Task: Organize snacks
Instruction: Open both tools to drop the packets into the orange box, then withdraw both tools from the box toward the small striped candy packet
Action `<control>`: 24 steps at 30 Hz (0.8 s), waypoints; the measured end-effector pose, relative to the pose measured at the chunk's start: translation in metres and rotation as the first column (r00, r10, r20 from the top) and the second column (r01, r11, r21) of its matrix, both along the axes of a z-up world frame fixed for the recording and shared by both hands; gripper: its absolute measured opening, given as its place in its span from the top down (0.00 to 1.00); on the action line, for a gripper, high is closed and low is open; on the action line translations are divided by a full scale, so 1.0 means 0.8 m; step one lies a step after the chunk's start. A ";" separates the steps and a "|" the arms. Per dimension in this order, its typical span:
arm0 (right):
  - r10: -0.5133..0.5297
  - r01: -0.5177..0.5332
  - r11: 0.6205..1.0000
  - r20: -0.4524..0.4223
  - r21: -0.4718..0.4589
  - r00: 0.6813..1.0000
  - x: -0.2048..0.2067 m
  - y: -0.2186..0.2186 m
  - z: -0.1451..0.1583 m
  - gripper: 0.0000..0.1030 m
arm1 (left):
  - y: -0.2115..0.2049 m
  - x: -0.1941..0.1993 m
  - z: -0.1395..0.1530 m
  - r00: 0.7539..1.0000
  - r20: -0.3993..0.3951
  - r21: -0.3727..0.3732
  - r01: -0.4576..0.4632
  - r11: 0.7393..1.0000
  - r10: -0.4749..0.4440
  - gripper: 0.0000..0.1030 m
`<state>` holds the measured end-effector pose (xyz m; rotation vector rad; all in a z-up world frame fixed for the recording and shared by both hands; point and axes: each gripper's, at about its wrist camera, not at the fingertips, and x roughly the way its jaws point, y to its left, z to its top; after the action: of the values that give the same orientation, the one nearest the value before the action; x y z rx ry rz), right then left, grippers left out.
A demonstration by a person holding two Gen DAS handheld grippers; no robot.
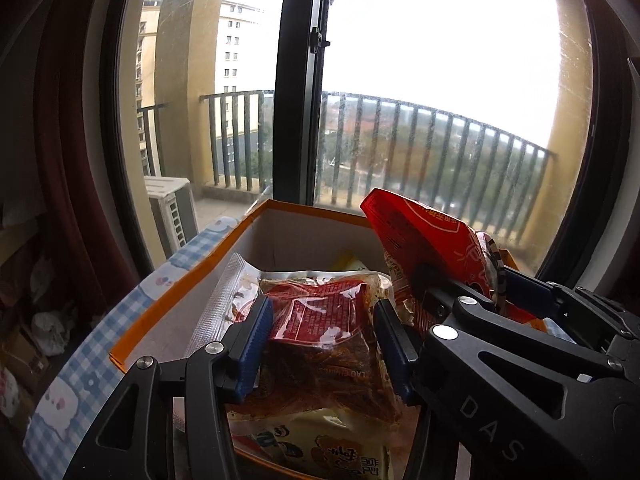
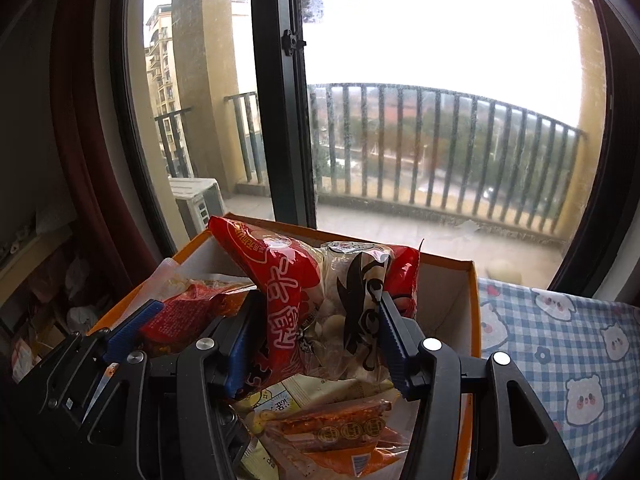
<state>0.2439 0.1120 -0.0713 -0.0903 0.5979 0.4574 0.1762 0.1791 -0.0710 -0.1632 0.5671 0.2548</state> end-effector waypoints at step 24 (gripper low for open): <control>-0.028 0.049 0.993 -0.189 0.105 0.982 0.009 -0.028 -0.016 0.09 | -0.007 0.000 -0.005 0.999 -0.048 -0.007 -0.025 1.000 0.025 0.11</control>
<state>0.2513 0.0899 -0.0840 0.0692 0.7571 0.4632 0.1761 0.1738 -0.0753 -0.1724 0.6136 0.2814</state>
